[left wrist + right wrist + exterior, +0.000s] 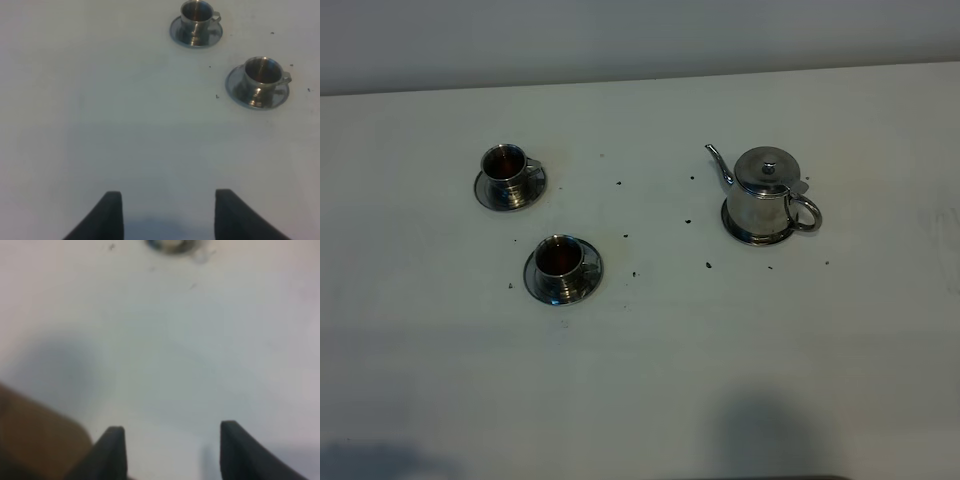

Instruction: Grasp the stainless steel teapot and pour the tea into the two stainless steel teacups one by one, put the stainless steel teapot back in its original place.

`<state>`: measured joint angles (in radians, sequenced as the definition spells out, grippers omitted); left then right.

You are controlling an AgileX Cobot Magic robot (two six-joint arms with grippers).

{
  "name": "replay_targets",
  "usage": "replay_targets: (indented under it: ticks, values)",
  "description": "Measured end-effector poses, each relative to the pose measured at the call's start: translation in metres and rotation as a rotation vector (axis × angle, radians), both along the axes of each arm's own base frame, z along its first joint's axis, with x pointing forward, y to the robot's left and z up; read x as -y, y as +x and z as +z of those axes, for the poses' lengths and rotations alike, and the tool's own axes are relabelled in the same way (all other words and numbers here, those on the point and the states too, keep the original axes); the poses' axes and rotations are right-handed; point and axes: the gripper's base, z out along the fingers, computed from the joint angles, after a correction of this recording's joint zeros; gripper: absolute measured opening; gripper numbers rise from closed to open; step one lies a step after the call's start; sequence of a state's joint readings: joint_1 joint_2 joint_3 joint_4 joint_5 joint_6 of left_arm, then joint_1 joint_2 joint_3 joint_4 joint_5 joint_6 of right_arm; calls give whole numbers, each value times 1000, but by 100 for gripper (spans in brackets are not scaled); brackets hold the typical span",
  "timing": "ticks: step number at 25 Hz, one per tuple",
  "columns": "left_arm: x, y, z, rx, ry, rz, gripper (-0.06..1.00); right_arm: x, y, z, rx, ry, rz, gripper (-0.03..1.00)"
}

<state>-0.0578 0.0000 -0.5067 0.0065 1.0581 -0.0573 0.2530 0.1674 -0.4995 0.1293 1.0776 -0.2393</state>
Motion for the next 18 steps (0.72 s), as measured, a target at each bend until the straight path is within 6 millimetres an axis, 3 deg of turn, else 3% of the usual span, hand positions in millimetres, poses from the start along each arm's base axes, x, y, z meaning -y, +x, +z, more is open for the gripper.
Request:
replay_targets:
  ticks: [18]
  values:
    - [0, 0, 0, 0, 0, 0, 45, 9, -21, 0, 157, 16, -289, 42]
